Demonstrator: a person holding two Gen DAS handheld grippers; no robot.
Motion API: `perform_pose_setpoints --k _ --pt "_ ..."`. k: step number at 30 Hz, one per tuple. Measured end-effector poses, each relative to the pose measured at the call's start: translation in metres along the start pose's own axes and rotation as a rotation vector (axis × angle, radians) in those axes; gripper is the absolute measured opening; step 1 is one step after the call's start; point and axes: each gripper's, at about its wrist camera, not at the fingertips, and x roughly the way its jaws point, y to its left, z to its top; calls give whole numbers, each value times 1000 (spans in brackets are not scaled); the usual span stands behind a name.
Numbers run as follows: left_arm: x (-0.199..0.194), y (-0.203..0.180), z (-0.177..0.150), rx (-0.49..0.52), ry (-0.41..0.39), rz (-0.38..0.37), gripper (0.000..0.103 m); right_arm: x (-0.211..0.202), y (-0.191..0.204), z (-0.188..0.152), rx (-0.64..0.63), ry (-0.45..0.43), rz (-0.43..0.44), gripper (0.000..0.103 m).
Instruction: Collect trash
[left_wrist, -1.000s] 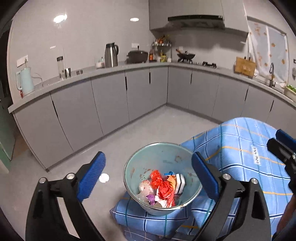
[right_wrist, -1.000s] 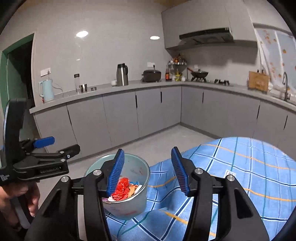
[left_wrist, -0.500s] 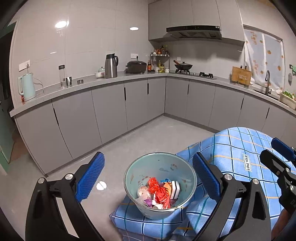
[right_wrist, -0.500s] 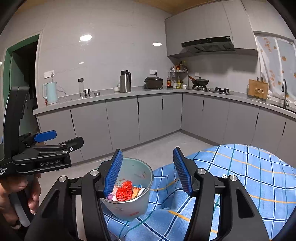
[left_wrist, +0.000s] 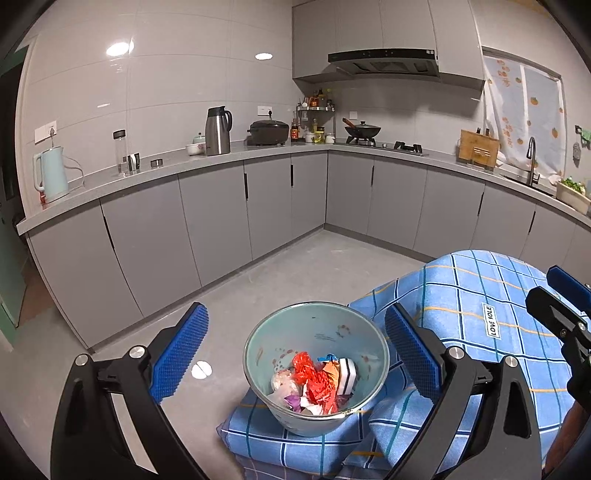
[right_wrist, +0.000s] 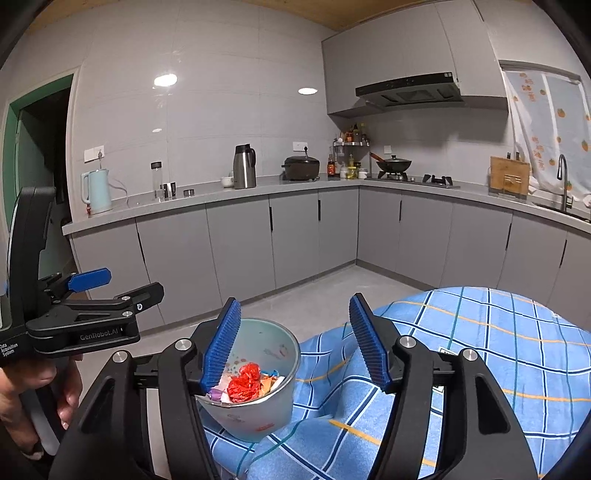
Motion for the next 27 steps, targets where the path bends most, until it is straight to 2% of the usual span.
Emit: perform_pose_setpoints --k 27 --pt "5 1 -2 10 15 15 98 -1 1 1 3 5 0 62"
